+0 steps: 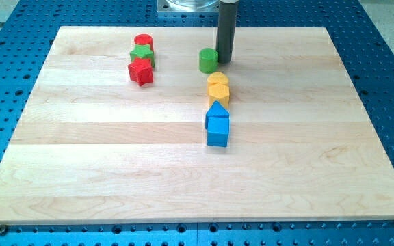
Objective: Place the green circle below the red star
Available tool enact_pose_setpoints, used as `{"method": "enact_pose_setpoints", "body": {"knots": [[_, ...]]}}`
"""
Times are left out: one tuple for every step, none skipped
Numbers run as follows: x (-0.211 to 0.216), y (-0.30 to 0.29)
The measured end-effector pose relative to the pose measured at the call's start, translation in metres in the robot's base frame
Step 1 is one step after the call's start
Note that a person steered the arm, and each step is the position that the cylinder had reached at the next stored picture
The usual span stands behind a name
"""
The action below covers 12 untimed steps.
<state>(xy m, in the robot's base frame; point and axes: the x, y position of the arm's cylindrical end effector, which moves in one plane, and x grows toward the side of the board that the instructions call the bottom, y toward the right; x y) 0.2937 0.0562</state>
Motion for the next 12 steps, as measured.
{"method": "enact_pose_setpoints", "body": {"knots": [[0.000, 0.000], [0.002, -0.008], [0.005, -0.038], [0.000, -0.051], [-0.024, -0.040], [-0.005, -0.043], [0.027, -0.062], [0.040, -0.078], [0.044, -0.085], [0.022, -0.086], [0.030, -0.095], [0.061, -0.101]]}}
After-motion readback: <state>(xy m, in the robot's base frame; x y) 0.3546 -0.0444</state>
